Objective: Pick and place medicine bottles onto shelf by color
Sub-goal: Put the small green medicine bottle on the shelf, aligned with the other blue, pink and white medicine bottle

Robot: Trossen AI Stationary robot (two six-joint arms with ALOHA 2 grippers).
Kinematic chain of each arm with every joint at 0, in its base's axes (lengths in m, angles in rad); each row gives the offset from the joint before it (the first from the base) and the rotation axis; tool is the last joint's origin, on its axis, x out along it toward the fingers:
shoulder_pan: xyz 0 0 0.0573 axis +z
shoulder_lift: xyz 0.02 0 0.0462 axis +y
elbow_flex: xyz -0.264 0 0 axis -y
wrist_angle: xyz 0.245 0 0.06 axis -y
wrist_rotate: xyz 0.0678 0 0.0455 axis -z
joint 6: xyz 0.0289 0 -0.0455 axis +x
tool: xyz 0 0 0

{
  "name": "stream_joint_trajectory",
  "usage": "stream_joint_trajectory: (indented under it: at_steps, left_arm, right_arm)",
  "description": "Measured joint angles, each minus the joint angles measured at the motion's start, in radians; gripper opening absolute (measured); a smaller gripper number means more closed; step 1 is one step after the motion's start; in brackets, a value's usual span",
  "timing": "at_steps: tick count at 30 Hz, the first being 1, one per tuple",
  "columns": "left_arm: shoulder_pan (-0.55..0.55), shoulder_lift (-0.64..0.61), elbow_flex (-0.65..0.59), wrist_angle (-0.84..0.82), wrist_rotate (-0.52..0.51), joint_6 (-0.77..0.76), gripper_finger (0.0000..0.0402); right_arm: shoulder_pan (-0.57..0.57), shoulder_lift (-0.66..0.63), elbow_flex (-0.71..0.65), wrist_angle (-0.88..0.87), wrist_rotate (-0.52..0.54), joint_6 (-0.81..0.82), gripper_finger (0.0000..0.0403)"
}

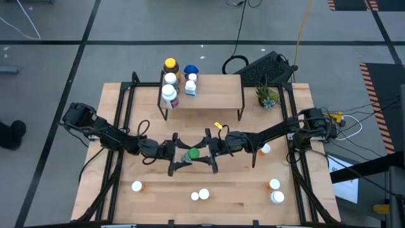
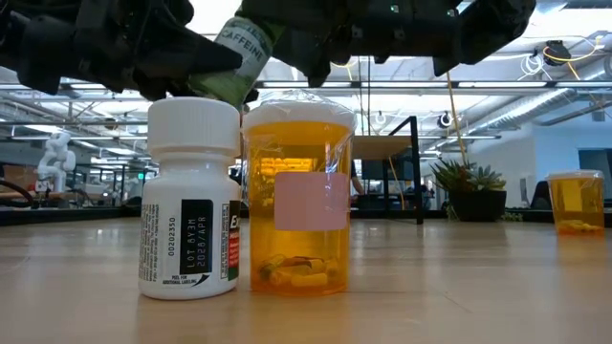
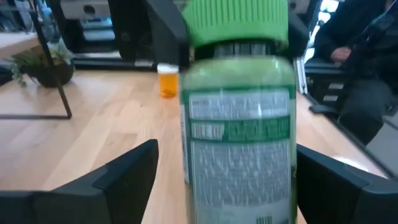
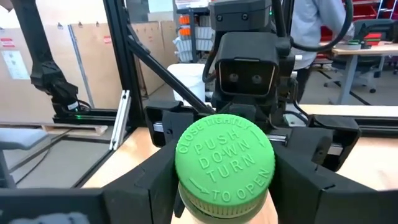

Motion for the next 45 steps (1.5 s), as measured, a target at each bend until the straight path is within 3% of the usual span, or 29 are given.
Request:
stream_joint_trajectory:
  at_steps: [5, 13, 19, 24, 30, 45]
  left_arm:
    - [-0.001, 0.000, 0.001, -0.109, -0.032, -0.016, 0.0333]
    - [0.000, 0.000, 0.001, -0.307, -0.076, -0.117, 0.0333]
    - [0.000, 0.000, 0.000, -0.423, -0.085, -0.225, 0.0333]
    - [0.000, 0.000, 0.000, -0.432, -0.095, -0.244, 0.0333]
    - [0.007, 0.000, 0.000, -0.433, -0.116, -0.240, 0.0333]
    - [0.067, 0.000, 0.000, -0.420, -0.134, -0.239, 0.0333]
  right_arm:
    - [-0.007, -0.032, 0.010, -0.109, 0.005, 0.013, 0.0195]
    - [-0.055, -0.143, 0.258, -0.809, 0.081, -0.032, 0.0196]
    - [-0.178, -0.154, 0.479, -1.083, 0.131, -0.133, 0.0197]
    - [-0.321, -0.138, 0.539, -1.076, 0.113, -0.178, 0.0198]
    - [-0.446, -0.107, 0.541, -0.977, -0.037, -0.158, 0.0198]
    - [-0.499, 0.023, 0.573, -0.926, -0.084, -0.157, 0.0198]
